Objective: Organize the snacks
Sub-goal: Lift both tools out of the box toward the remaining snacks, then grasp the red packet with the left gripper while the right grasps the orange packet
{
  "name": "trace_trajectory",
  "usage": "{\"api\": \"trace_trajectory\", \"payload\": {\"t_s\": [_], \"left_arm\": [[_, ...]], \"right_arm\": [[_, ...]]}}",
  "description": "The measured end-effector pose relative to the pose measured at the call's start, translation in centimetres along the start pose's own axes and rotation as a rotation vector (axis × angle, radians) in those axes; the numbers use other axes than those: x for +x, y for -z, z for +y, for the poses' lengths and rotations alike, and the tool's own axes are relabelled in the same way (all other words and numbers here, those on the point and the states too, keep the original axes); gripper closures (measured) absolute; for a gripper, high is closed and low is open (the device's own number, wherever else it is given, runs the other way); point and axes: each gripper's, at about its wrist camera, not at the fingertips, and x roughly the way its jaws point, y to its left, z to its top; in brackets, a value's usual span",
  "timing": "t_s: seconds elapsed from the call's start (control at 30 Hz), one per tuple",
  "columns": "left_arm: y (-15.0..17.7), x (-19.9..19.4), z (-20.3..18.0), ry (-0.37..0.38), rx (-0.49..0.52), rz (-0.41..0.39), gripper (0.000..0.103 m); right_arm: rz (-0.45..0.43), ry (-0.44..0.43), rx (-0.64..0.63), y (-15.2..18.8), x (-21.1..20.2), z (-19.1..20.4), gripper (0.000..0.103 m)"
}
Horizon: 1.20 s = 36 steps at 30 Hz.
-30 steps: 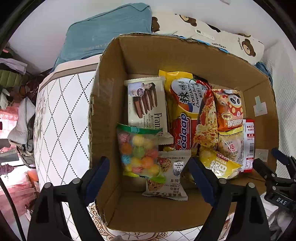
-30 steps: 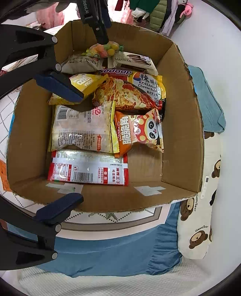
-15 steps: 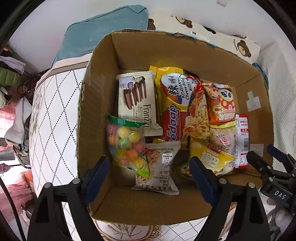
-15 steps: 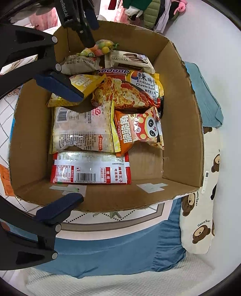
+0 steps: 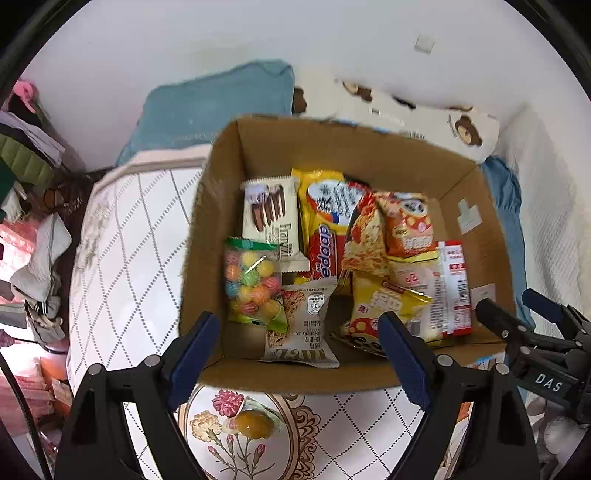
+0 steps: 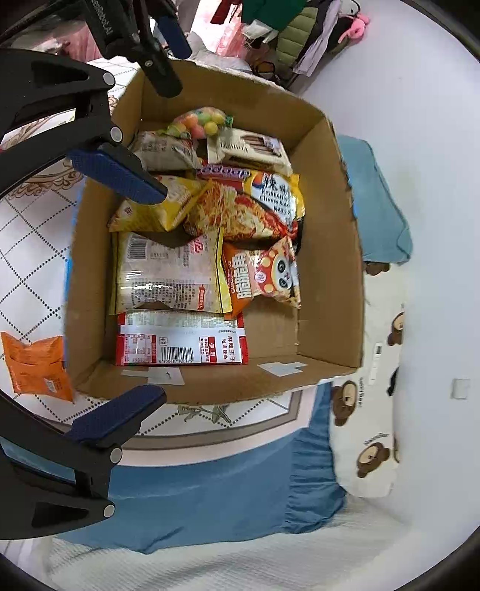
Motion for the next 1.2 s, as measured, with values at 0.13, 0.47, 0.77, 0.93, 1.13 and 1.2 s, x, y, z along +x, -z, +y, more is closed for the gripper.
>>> {"api": "trace_trajectory", "payload": {"t_s": [0.13, 0.47, 0.77, 0.93, 1.13, 1.2], "left_arm": [[1.2, -2.6, -0.4, -0.003, 0.008, -0.073, 0.015], [4.9, -7.7, -1.1, -0.007, 0.022, -0.195, 0.015], [8.1, -10.9, -1.3, -0.014, 0.015, -0.279, 0.015], [9.5, -11.9, -1.5, -0.02, 0.022, -0.303, 0.015], [10.8, -12.6, -2.0, -0.032, 0.036, -0.323, 0.015], [11.4, -12.4, -1.9, -0.031, 0.032, -0.316, 0.015]], "right_arm": [[-0.053, -0.005, -0.016, 1.3, -2.3, 0.6, 0.003], [-0.209, -0.005, -0.03, 5.5, -8.7, 1.4, 0.003], [-0.301, -0.036, -0.003, 9.4, -13.4, 1.7, 0.003], [-0.342, -0.039, 0.018, 11.0, -15.0, 1.4, 0.003], [-0.363, -0.035, 0.033, 12.4, -15.9, 1.0, 0.003], [-0.36, -0.049, 0.048, 13.0, -15.8, 0.7, 0.003]]}}
